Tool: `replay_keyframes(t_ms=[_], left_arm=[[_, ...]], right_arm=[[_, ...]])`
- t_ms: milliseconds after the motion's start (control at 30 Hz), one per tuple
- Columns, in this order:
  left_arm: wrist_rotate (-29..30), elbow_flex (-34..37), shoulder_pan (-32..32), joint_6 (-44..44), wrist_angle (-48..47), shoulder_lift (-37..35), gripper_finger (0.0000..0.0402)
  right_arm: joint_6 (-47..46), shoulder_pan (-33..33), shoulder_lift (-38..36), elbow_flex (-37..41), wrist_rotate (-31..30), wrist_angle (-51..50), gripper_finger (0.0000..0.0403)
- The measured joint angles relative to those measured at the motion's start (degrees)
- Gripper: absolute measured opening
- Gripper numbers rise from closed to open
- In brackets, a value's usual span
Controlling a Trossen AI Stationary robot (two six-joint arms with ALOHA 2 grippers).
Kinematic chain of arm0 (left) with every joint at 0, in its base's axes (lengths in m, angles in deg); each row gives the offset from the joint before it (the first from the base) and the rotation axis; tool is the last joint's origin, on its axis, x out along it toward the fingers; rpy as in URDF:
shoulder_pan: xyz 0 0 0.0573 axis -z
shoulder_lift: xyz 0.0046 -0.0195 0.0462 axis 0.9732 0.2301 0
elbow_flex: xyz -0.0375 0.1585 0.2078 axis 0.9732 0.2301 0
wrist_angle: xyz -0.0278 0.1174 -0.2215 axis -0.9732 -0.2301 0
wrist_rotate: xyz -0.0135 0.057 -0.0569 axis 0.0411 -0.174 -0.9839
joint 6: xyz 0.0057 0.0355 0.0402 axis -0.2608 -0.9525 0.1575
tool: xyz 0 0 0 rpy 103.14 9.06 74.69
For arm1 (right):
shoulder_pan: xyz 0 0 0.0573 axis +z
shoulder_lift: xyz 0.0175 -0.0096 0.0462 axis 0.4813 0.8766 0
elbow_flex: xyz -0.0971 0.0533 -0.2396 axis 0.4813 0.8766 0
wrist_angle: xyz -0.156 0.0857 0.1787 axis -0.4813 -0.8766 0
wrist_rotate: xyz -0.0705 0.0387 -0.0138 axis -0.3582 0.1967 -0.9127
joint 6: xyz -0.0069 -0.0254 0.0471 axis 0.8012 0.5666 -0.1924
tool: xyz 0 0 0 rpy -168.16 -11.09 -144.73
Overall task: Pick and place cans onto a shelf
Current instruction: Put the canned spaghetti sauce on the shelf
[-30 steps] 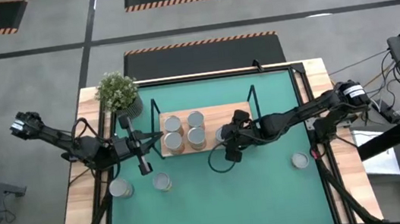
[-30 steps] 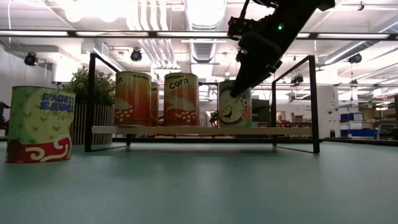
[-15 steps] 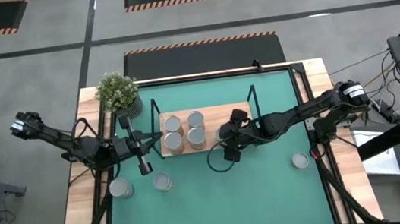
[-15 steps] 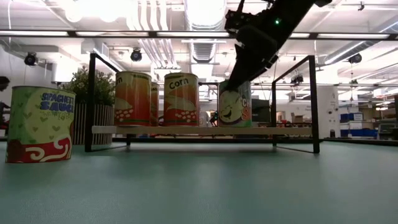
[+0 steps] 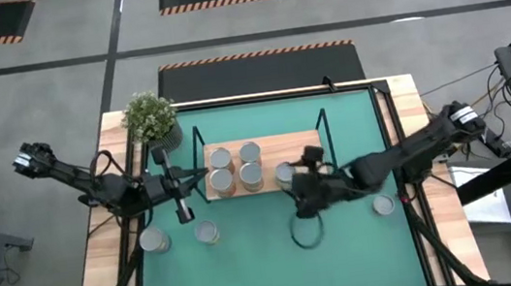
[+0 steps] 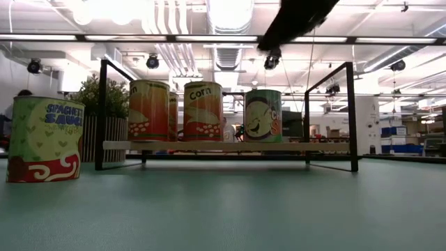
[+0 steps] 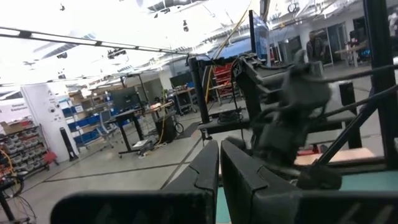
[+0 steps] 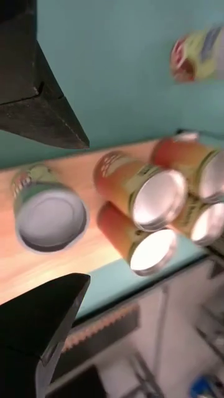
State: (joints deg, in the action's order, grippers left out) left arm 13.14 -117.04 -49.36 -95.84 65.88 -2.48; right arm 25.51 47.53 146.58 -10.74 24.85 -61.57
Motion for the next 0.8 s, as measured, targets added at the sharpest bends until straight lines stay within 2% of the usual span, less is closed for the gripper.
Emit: replay_keyframes(t_ms=[133, 300, 400, 633, 733, 800], left_arm=[[-1.0, 0.0, 0.0, 2.1, 1.5, 0.3, 0.0], [-7.6, 0.0, 0.0, 4.7, 5.3, 2.5, 0.0], [-9.4, -0.9, 0.3, 8.1, 5.8, 4.6, 0.0], [-9.3, -6.5, 2.8, 13.6, 5.6, 13.8, 0.0], [-5.5, -11.0, 4.7, 16.8, 3.3, 18.2, 0.0], [-1.8, -15.5, 6.0, 19.9, -3.1, 20.7, 0.0]], right_arm=[[-0.5, 6.9, -3.2, 1.6, -5.3, 0.7, 0.0328], [-0.5, 15.1, -6.6, 6.0, -11.9, 4.2, 0.0327], [0.0, 19.2, -8.5, 9.0, -15.2, 7.5, 0.0327], [8.9, 22.4, -12.2, 17.8, -15.5, 22.6, 0.0327], [13.0, 22.5, -14.2, 21.6, -15.2, 28.2, 0.0327], [15.8, 22.5, -16.0, 23.7, -15.0, 31.9, 0.0327]])
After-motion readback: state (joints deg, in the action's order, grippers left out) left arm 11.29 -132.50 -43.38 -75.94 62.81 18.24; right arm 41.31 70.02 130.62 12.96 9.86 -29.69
